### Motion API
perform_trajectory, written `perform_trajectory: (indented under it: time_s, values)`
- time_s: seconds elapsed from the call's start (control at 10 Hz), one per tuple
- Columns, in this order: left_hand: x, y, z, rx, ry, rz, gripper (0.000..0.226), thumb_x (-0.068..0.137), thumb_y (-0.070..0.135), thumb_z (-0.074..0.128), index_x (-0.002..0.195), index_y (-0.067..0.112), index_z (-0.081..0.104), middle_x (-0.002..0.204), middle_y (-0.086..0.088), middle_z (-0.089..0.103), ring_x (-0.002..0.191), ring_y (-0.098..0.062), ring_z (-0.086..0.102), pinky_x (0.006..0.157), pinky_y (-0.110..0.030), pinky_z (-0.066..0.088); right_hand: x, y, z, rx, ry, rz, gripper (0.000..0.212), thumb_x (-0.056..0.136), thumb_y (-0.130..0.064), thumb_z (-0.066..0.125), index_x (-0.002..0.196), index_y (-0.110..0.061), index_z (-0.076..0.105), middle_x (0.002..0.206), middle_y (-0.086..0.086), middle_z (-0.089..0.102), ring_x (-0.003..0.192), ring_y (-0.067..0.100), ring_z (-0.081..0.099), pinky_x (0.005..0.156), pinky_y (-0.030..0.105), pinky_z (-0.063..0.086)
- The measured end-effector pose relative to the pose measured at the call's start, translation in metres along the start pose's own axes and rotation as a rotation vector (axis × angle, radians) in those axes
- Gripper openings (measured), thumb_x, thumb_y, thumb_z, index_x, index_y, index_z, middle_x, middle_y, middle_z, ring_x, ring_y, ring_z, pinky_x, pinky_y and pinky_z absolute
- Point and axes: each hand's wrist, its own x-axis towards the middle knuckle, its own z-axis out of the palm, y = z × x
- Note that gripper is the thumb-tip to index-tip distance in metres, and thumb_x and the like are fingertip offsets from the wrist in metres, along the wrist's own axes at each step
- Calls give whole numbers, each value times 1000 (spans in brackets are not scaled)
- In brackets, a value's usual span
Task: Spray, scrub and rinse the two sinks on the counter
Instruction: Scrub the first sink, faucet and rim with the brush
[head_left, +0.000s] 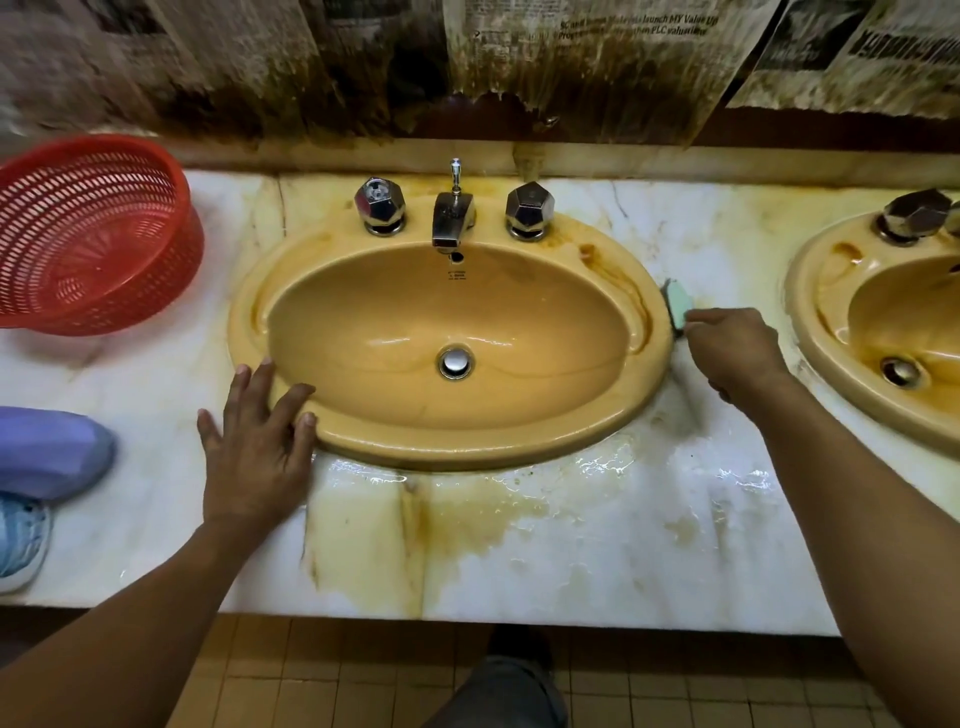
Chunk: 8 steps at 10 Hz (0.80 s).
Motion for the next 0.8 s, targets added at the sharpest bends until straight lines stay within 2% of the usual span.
perform_trajectory:
  time_s: [0.1,0.2,0.3,0.4,0.5,0.6,0.7,0.8]
  values:
    - [0,-1,0,2,12,5,48,102,50,32,138,32,57,169,3,23,159,-19,8,118,-70,13,-30,29,-8,-10,-9,0,33,96,-29,56,124,-31,74,84,2,65,57,21,47,45,20,38]
    - [1,-2,1,2,15,8,47,102,50,33,138,32,58,168,3,24,159,-19,10,118,-70,14,-62,47,-15,-4,-69,3,28,99,-30,59,122,-34,75,72,-7,61,56,16,47,54,23,35]
    - [2,-3,0,-3,13,7,46,101,49,35,137,31,59,168,3,26,158,-19,11,118,-70,14,-55,44,-11,-3,-51,6,30,99,-29,57,124,-34,74,76,-5,62,58,17,49,58,23,38]
    - [2,-3,0,-8,14,2,45,101,48,37,137,32,59,167,3,26,158,-19,11,118,-69,14,-32,26,-1,-45,11,-27,37,97,-28,54,129,-32,72,108,7,73,88,31,64,78,39,58]
    - [2,-3,-1,-8,14,0,45,102,48,36,138,32,58,168,4,25,158,-17,10,118,-68,13,-15,11,-1,-78,14,-60,39,97,-27,52,131,-30,71,130,10,69,110,38,64,94,47,58]
    - [3,-2,-1,-10,18,1,46,102,48,35,138,32,57,168,5,25,158,-16,10,118,-68,13,-18,6,-13,-171,40,-115,37,98,-29,53,130,-31,71,134,7,68,118,36,60,97,42,54]
    - [3,-3,0,-17,23,-2,45,102,48,36,138,32,58,167,5,26,158,-16,10,118,-67,13,-47,13,-14,-285,-21,-215,35,101,-34,52,132,-40,68,129,7,70,116,37,60,90,42,52]
    - [3,-5,0,-19,21,-4,45,102,48,36,139,33,57,168,6,26,158,-15,10,119,-67,13,-79,16,-8,-571,-169,-358,37,103,-40,47,138,-49,58,122,8,70,110,36,61,75,39,49]
